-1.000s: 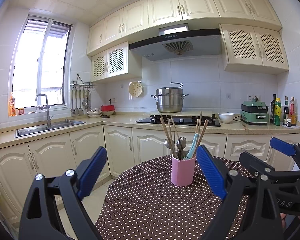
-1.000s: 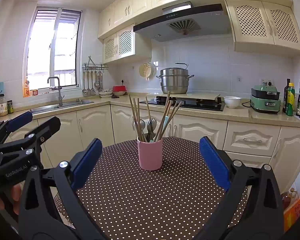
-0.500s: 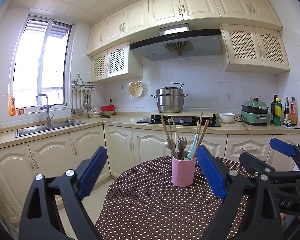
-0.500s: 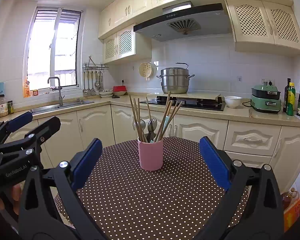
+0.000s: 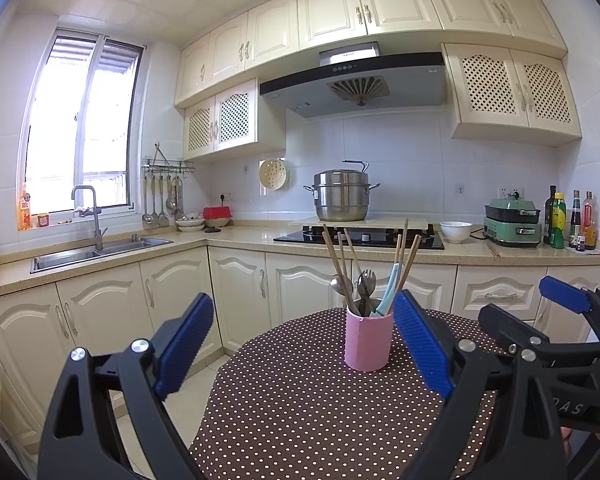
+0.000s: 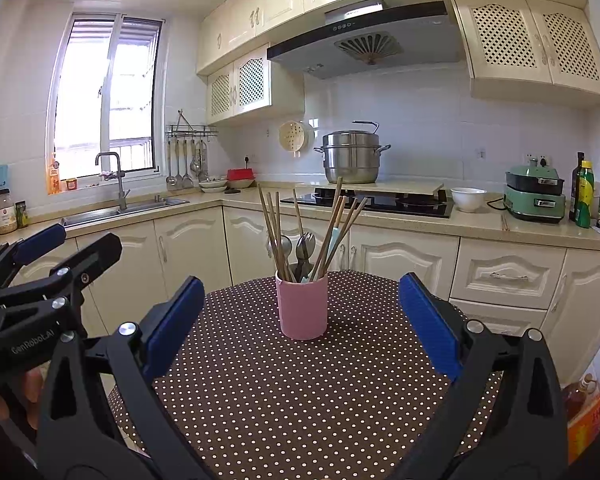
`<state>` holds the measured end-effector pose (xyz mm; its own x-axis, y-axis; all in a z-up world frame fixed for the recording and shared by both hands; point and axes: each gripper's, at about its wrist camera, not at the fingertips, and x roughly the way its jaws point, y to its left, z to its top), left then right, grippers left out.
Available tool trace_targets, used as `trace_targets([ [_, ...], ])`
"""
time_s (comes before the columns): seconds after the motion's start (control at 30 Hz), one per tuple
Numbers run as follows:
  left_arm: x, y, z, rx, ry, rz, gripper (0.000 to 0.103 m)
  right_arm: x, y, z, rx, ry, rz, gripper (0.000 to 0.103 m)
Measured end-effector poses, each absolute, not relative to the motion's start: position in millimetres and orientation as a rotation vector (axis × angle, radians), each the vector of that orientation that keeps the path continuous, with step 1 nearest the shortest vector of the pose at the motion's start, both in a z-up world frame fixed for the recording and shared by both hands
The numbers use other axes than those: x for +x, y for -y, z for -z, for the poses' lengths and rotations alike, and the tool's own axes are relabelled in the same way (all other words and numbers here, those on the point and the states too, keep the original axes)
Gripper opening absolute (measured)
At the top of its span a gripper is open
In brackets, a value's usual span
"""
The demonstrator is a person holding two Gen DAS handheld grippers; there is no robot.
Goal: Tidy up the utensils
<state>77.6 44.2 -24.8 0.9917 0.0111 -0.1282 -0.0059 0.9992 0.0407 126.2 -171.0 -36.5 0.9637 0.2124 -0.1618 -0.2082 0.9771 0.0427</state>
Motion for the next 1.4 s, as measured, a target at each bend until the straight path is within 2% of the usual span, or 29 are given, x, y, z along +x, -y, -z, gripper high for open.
trace_targets([
  [1.07, 148.4, -35.7, 34.3, 0.046, -0.204, -0.032, 0.089, 192.3, 181.0, 46.2, 0.044, -0.216, -0.239, 0.096],
  [1.4, 192.5, -34.0, 60.6, 0.017, -0.332, -0.02, 0.089, 226.9, 187.5, 64.1, 0.063, -0.291, -0.246, 0.096],
])
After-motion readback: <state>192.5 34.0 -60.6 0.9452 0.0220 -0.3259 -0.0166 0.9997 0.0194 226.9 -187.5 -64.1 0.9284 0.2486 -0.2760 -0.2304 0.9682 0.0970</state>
